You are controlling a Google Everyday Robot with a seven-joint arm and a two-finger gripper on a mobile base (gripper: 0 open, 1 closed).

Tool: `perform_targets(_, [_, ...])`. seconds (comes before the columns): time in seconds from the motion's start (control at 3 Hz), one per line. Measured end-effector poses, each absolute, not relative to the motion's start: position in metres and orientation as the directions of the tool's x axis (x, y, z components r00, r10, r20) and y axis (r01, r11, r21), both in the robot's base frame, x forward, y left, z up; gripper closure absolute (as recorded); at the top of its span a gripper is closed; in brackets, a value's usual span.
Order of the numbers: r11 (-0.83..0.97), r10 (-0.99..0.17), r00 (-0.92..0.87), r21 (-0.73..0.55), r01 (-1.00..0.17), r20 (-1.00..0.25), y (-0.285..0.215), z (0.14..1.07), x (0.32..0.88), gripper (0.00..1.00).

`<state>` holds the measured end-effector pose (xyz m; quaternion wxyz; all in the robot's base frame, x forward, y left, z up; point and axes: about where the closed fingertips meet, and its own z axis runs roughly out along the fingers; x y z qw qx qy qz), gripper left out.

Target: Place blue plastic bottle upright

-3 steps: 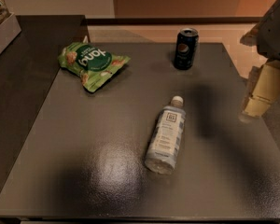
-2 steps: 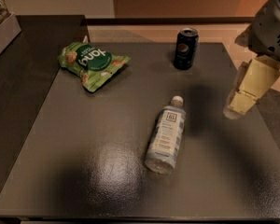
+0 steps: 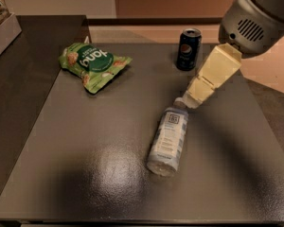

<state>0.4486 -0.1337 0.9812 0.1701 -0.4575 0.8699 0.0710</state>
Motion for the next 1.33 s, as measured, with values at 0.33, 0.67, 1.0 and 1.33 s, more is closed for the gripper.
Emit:
perform_targets(0.33, [0.667, -0.702, -0.634, 0.013, -0.745, -0.324, -0.116, 0.971, 0.45, 0.0])
perform_targets(0.67, [0.761, -0.62, -0.741, 0.032, -0.648, -0.259, -0.109, 0.954, 0.453, 0.0])
perform_targets(1.0, [0.863, -0.484, -0.855, 0.059, -0.501, -0.187, -0.117, 0.936, 0.455, 0.0])
perform_targets(1.33, [0.94, -0.312, -0.941, 0.103, -0.325, -0.131, -0.125, 0.925, 0.454, 0.0])
